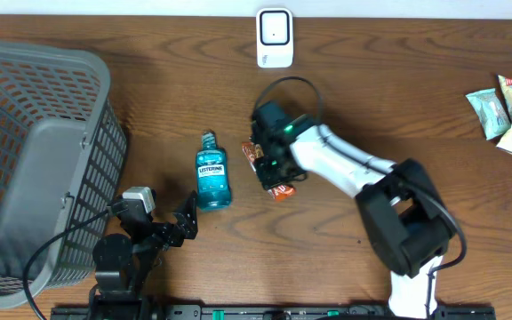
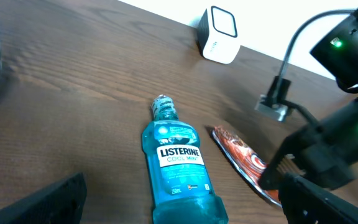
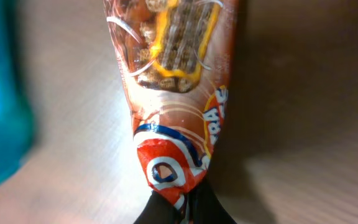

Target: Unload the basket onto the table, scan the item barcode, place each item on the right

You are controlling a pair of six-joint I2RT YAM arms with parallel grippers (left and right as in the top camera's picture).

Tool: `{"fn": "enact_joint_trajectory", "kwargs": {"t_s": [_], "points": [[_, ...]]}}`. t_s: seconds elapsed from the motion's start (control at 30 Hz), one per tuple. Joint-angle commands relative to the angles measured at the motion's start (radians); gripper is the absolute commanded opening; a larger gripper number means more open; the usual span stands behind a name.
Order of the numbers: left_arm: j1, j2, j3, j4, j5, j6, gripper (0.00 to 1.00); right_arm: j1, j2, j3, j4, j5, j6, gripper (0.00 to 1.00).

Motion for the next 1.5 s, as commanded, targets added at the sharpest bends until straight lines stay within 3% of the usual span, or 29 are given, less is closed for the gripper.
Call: {"fn": "enact_joint_trajectory", "kwargs": {"t_s": [0.0,0.1,0.2,0.37,0.53,0.6,1.2,1.47], "points": [[0.005,-0.004,0.004,0.000,0.009,-0.002,0.98,-0.102,-0.018,-0.008,-0.034,-0.553,-0.277,0.01],[0.005,-0.004,0.004,0.000,0.009,-0.002,0.98,-0.175,-0.015,-0.013,-0.081,-0.778,-0.416,0.01],[0.005,-0.004,0.004,0.000,0.009,-0.002,0.98,-0.196,-0.012,-0.020,-0.093,-0.863,-0.434,0.01],[0.005,-0.004,0.004,0.000,0.009,-0.002,0.98,-0.190,-0.012,-0.040,-0.092,-1.246,-0.453,0.01],[0.005,-0.004,0.004,0.000,0.009,-0.002,0.98,-0.185,-0.012,-0.039,-0.095,-1.245,-0.369,0.01],[0.005,-0.004,0.004,0.000,0.009,-0.002,0.98,-0.185,-0.012,-0.039,-0.101,-1.245,-0.302,0.01],[0.005,-0.004,0.004,0.000,0.009,-0.002,0.98,-0.201,-0.012,-0.039,-0.142,-1.245,0.829,0.01],[0.005,-0.004,0.004,0.000,0.009,-0.002,0.98,-0.203,-0.012,-0.039,-0.146,-1.245,1.016,0.01]]}}
